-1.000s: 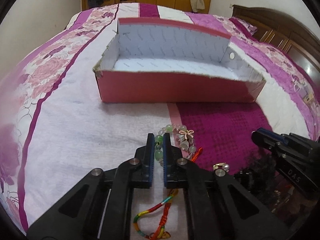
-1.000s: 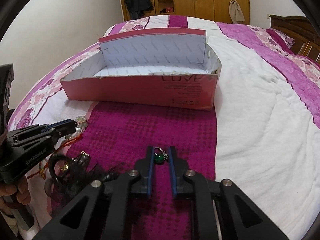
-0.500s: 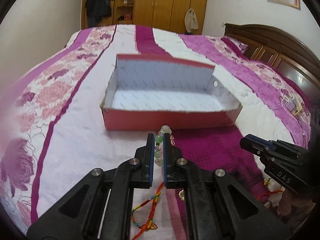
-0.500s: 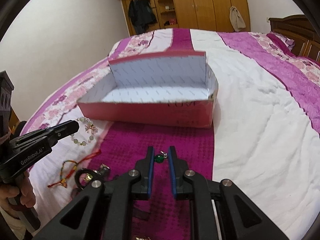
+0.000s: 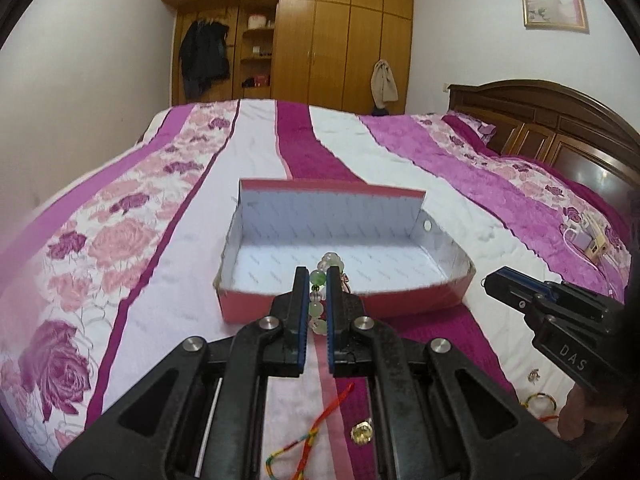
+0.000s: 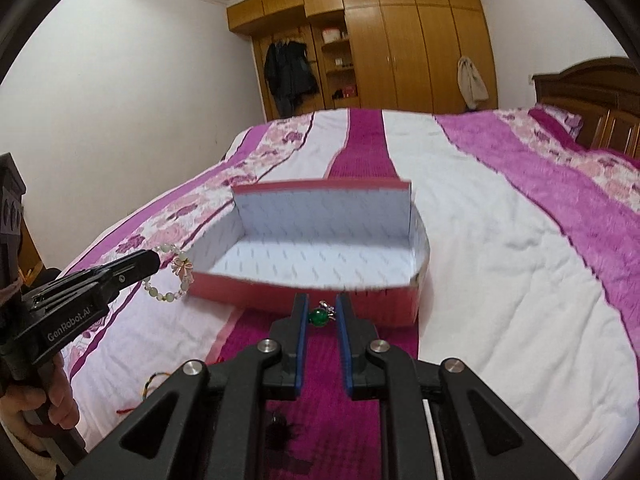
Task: Organize jewelry
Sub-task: 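Carry the bracelet with left tool while right tool carries the earring into the pink box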
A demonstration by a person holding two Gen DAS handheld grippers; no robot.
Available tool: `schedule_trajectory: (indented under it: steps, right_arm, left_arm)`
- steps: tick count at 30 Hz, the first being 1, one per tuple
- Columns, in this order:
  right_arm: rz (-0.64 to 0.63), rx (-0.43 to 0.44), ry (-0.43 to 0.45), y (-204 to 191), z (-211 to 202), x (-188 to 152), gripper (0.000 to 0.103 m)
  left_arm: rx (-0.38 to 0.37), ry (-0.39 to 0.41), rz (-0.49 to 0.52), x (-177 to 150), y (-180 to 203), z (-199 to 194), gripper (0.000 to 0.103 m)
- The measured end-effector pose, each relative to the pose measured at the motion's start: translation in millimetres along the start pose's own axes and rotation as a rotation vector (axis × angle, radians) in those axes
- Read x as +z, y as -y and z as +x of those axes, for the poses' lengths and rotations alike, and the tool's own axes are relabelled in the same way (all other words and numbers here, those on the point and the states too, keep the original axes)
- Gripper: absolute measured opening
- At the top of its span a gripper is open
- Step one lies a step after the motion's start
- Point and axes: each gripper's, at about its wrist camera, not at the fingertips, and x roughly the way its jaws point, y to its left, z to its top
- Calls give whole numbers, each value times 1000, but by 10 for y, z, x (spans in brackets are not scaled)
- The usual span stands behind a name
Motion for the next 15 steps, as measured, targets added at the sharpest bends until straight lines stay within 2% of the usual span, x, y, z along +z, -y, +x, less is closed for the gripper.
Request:
schedule_trajectory:
  steps: [9,15]
  right_arm:
    - [-10,-25,92,5,66,248,15]
    - [-26,-44,134,4,194,389,15]
  left_arm:
    - [33,104,4,184,-4,107,0]
    - [47,143,-13,298,-22,223,0]
